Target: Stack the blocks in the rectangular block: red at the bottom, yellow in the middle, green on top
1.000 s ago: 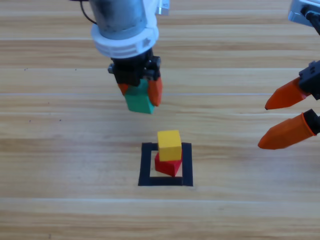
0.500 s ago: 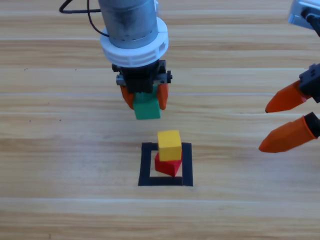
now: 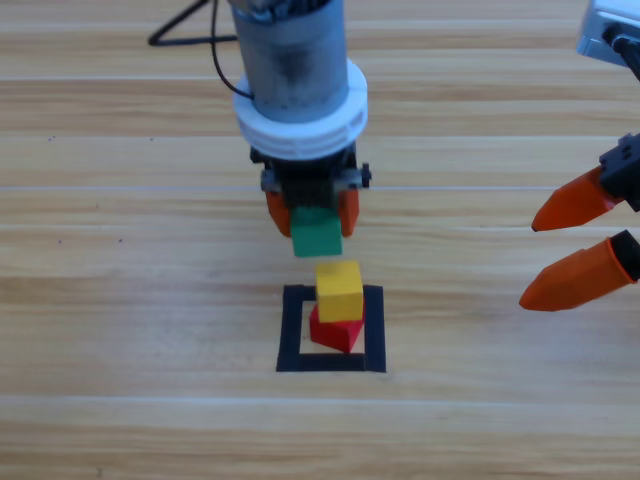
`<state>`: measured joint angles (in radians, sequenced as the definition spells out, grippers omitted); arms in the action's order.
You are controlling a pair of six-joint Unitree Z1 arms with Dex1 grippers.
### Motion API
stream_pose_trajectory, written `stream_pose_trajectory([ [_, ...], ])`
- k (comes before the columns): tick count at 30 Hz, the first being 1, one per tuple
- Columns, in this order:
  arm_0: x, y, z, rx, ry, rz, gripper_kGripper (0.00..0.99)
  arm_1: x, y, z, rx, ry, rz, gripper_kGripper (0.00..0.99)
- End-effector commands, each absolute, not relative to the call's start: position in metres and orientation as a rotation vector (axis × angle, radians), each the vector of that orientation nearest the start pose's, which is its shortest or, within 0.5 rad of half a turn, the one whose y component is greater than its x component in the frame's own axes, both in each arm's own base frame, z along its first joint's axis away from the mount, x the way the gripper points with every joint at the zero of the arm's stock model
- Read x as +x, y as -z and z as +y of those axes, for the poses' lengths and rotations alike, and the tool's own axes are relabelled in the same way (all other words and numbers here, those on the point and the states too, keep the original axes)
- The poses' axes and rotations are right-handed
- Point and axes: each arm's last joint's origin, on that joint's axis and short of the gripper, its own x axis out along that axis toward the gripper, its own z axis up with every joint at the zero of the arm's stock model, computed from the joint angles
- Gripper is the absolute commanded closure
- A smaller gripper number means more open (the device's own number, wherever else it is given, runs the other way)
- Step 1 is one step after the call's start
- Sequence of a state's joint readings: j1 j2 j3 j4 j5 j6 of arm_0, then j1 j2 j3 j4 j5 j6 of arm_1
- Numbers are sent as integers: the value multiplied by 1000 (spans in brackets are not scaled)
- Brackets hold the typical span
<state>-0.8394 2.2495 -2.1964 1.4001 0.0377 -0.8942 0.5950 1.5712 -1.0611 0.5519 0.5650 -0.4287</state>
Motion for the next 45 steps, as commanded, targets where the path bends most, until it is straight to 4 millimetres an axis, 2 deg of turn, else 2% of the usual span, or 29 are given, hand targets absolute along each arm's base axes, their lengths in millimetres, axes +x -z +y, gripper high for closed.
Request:
stream_pose_trajectory([
  [1,302,-273,-356,3,2,1497,947,207,-297,164,-334,-1267,902,0],
  [25,297,-266,-369,32,15,1485,930,207,-296,165,-333,-1268,904,0],
  [45,300,-250,-374,50,-8,1506,930,206,-298,164,-330,-1268,900,0],
])
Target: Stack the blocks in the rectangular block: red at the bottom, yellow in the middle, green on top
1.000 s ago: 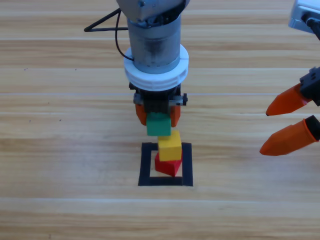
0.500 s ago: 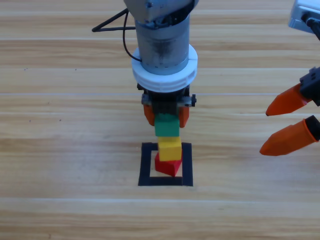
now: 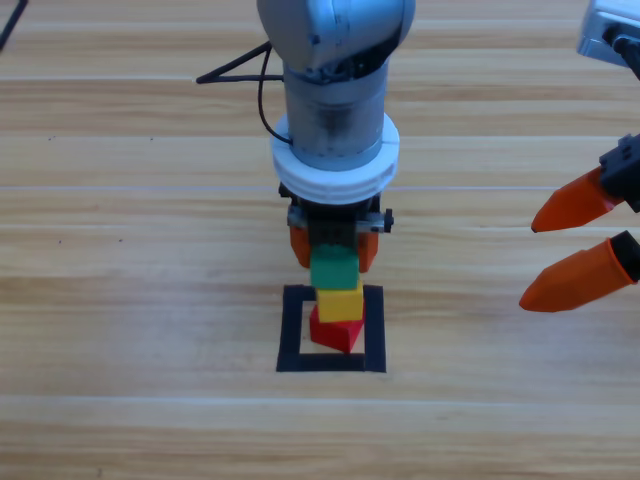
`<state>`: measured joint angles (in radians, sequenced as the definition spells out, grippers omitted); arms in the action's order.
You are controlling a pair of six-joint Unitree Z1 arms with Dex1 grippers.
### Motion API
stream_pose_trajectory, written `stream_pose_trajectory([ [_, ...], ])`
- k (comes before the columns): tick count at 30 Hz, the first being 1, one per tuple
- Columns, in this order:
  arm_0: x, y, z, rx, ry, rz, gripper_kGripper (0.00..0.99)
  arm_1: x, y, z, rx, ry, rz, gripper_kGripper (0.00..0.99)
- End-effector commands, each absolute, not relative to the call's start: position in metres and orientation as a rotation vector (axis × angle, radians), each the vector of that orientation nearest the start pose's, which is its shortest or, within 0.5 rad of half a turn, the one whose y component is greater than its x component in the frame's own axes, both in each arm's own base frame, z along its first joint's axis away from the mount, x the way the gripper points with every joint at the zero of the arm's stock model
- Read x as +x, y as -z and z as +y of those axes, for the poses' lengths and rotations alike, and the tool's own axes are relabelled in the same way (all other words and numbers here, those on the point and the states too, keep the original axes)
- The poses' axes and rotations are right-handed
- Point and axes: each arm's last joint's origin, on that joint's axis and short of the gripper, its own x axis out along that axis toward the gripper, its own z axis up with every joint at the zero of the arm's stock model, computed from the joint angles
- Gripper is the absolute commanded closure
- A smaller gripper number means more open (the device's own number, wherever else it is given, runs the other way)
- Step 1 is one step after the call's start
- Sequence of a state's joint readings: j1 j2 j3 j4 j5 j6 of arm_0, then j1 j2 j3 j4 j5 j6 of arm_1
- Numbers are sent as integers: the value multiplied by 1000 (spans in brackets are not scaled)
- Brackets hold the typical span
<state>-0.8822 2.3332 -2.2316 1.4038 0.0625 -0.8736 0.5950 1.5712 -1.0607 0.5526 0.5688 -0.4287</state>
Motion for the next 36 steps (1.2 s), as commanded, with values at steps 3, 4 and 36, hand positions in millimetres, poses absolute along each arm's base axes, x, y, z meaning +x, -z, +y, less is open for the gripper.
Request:
stream_pose_trajectory([
  [3,300,-249,-374,50,-8,1506,930,206,-298,164,-330,-1268,900,0],
  [4,300,-249,-374,51,-9,1507,930,206,-298,164,-330,-1268,900,0],
  [36,285,-285,-372,11,48,1452,0,200,-305,160,-319,-1268,881,0],
])
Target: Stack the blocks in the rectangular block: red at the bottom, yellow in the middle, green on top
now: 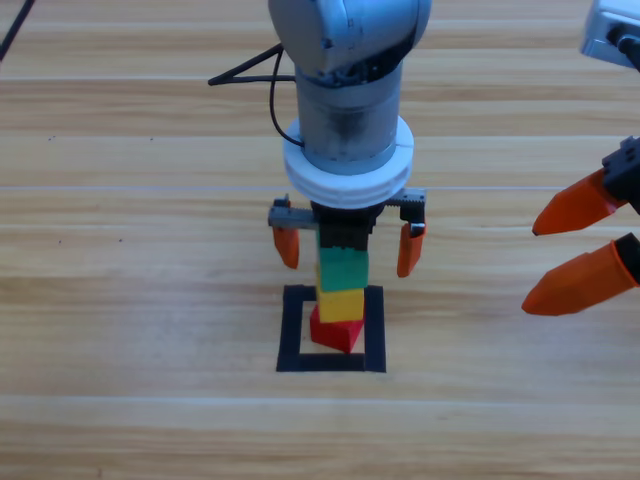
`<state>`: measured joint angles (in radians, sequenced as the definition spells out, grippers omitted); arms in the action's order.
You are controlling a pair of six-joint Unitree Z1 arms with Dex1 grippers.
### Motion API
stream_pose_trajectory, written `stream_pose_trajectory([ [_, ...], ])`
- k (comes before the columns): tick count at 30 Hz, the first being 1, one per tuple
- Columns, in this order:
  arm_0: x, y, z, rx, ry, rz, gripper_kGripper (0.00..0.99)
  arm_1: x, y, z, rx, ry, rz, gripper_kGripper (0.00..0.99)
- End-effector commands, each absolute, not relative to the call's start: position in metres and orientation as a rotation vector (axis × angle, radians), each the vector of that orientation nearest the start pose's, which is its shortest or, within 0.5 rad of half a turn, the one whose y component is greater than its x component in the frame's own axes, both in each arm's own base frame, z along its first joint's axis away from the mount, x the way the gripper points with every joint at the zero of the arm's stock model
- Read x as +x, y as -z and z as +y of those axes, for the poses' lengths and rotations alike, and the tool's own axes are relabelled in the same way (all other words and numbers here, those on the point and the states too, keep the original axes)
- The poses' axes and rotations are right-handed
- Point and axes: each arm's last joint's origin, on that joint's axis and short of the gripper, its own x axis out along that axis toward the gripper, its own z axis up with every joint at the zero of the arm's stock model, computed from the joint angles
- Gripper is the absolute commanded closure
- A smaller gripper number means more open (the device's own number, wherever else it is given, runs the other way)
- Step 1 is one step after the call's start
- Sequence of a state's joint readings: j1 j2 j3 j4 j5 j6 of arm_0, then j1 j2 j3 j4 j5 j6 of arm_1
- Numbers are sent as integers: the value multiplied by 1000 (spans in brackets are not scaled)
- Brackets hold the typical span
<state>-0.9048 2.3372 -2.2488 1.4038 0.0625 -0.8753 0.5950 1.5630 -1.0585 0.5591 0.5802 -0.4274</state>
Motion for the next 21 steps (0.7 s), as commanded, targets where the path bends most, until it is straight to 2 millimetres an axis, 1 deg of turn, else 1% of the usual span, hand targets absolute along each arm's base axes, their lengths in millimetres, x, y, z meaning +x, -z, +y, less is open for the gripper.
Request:
stream_pose_trajectory([
  [1,284,-289,-371,9,52,1447,0,200,-305,160,-319,-1268,881,0],
  [4,278,-307,-359,5,51,1414,0,200,-306,161,-317,-1271,879,0],
  [6,271,-324,-348,12,63,1379,0,200,-306,161,-311,-1281,878,0],
  [9,268,-359,-314,-26,60,1321,0,200,-306,161,-310,-1283,877,0],
  [11,266,-380,-287,-50,52,1286,0,200,-306,162,-309,-1284,878,0],
  [14,264,-412,-233,-86,42,1229,0,200,-306,162,-310,-1285,877,0],
  [15,261,-431,-202,-106,41,1188,0,200,-306,162,-310,-1285,877,0],
  [16,258,-440,-185,-112,42,1166,0,201,-306,162,-308,-1283,878,0],
  [17,254,-450,-169,-119,49,1144,0,201,-306,162,-308,-1283,878,0],
  [19,240,-467,-130,-121,52,1098,0,200,-306,161,-310,-1282,879,0],
  [20,231,-474,-114,-107,62,1072,0,200,-306,162,-311,-1283,877,0],
  [21,222,-480,-106,-92,75,1048,0,200,-306,162,-311,-1283,877,0],
])
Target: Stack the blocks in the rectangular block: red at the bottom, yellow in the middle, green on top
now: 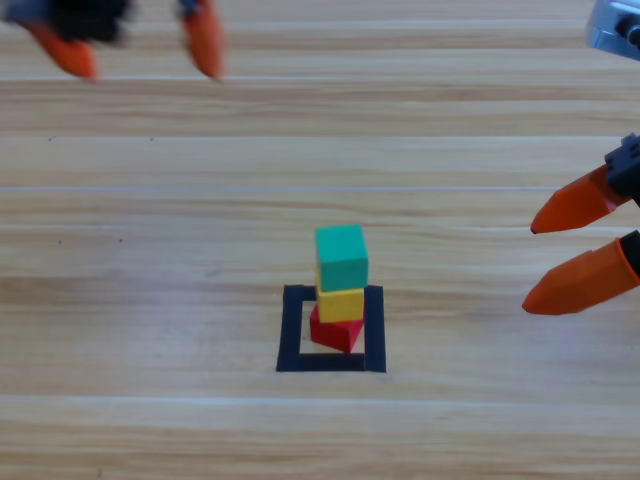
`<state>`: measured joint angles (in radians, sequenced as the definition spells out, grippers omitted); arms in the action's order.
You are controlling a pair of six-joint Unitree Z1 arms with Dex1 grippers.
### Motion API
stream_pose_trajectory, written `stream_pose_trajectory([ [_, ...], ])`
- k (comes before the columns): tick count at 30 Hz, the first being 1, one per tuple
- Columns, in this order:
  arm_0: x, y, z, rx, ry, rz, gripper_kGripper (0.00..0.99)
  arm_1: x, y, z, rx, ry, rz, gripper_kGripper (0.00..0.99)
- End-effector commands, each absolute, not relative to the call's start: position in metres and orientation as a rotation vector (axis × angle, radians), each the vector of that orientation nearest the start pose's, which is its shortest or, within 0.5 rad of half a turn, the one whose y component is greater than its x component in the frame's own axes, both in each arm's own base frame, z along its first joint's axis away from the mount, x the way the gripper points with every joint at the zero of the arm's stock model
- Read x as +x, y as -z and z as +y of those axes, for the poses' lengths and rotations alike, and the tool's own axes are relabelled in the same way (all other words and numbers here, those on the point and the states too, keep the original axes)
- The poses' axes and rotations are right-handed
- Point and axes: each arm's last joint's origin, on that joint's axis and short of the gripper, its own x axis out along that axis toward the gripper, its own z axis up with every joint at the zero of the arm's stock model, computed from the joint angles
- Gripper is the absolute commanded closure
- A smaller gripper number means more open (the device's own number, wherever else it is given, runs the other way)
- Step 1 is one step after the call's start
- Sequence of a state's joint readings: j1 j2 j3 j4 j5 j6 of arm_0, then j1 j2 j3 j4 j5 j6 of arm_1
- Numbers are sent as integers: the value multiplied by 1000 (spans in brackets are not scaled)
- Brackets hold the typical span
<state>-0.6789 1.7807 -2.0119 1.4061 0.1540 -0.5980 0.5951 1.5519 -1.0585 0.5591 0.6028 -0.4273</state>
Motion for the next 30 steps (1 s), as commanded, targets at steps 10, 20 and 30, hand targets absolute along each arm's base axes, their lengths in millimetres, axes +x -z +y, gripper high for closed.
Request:
stream_pose_trajectory([
  [10,131,-417,-71,-55,455,748,0,202,-305,162,-315,-1278,879,0],
  [20,139,-326,-85,8,754,576,0,203,-303,163,-315,-1278,883,0],
  [30,130,-276,-70,-11,944,515,0,204,-302,164,-314,-1278,888,0],
])
